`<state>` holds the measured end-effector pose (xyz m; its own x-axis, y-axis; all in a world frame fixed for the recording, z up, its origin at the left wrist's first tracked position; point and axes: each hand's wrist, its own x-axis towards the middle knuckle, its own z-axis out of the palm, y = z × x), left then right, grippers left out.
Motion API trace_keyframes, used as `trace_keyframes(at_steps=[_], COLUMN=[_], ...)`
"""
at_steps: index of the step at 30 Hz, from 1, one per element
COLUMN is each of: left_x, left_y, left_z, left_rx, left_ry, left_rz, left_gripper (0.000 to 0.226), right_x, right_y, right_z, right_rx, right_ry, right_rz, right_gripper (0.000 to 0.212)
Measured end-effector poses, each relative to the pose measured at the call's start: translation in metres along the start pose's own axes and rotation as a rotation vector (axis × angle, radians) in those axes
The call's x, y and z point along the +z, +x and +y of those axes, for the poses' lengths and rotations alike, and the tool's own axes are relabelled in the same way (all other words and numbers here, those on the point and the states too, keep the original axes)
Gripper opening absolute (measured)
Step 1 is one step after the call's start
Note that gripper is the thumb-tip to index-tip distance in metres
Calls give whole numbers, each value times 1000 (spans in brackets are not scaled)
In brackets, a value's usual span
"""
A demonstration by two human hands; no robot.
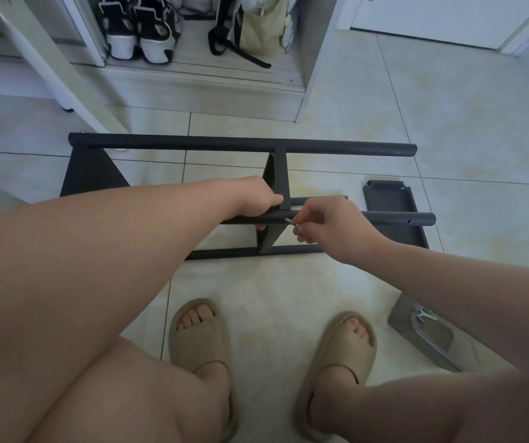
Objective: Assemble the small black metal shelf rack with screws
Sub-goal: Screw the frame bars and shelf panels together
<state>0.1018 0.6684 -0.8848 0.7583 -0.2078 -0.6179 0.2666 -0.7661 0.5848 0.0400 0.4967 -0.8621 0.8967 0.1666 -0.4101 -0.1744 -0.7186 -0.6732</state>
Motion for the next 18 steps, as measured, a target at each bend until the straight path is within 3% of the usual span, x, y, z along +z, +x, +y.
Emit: trace_keyframes(at_steps=[2,6,9,18], left_x=[0,-1,-2,-1], left_y=[1,-3,-6,-5], left_z=[1,-1,0,0], left_rx=[-20,-54,-18,4], left_ry=[-21,10,73,104], left_rz=[-1,-45,-75,-86], left_gripper=[24,46,46,43], right_x=[6,14,16,23], right_y=[2,8,9,10], right_z=[-2,-4,-3,4], right_rx=[-18,-51,-57,53], right_ry=[-62,-149,-152,129], right_rz=[20,46,63,104], right_gripper=[25,22,22,20])
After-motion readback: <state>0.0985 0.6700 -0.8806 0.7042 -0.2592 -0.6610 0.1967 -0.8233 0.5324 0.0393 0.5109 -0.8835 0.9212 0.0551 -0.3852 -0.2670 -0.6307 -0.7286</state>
